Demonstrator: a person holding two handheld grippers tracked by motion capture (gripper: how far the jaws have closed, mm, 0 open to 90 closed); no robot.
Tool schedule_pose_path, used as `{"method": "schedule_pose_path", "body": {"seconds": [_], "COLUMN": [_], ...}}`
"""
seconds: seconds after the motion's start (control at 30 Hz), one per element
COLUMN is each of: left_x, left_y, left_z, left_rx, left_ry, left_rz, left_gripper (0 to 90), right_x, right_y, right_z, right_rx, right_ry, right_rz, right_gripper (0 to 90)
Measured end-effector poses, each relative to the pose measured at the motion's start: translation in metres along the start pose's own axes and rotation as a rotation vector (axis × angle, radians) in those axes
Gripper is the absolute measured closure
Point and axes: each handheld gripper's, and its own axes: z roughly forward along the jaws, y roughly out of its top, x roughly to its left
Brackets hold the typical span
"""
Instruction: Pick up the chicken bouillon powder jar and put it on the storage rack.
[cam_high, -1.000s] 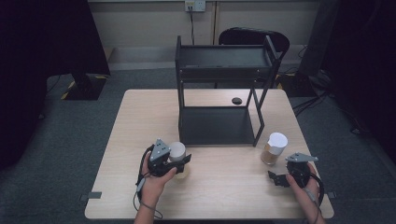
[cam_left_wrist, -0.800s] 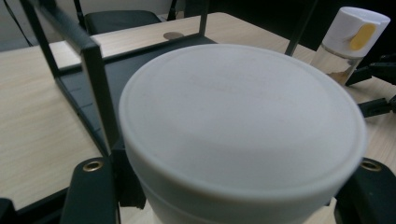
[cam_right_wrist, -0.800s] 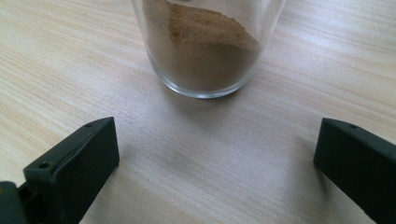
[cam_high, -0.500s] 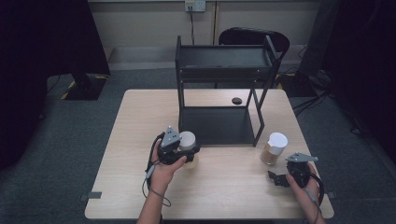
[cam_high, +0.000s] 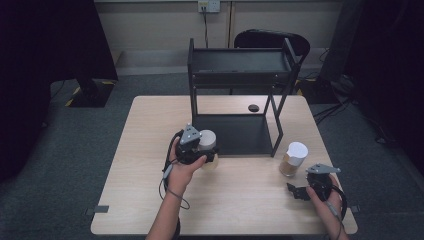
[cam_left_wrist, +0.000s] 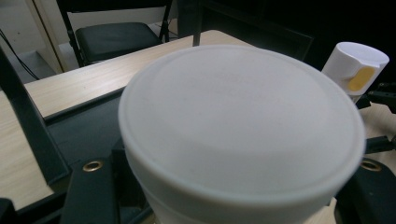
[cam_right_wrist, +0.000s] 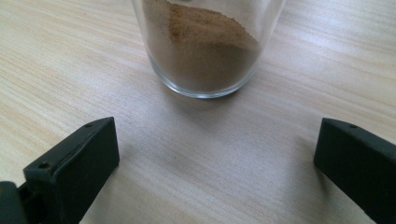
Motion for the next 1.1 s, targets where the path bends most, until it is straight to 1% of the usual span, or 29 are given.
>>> {"method": "schedule_pose_path", "body": {"seconds": [0.27,0.43,0.53,0.67,0.77,1.0,1.1], "left_x": [0.0,0.002,0.002,0.004,0.004,0.005,0.004], "left_y": [0.015,0.024,0.034,0.044,0.052,0.069,0.077], "left_z": [0.009,0.012,0.014,0.015,0.016,0.017,0.018], "left_rx": [-0.003,-0.01,-0.003,-0.011,-0.012,-0.025,-0.024], "left_ry": [0.007,0.002,0.011,0.011,0.016,0.016,0.017], "left_rz": [0.002,-0.013,0.0,-0.01,-0.003,-0.008,0.005], "left_gripper": [33.8,33.8,33.8,33.8,33.8,33.8,33.8], "right_x": [-0.001,-0.001,-0.001,-0.001,-0.001,-0.002,-0.002], "right_y": [0.0,0.0,0.0,0.0,0.0,0.0,0.0], "right_z": [0.0,0.0,0.0,0.0,0.0,0.0,0.0], "right_rx": [0.0,0.0,0.0,0.001,0.001,0.0,0.0], "right_ry": [0.003,0.003,0.003,0.005,0.006,0.007,0.007], "right_rz": [-0.003,-0.003,-0.003,-0.004,-0.005,-0.005,-0.006], "right_gripper": [0.0,0.0,0.0,0.0,0.0,0.0,0.0]}}
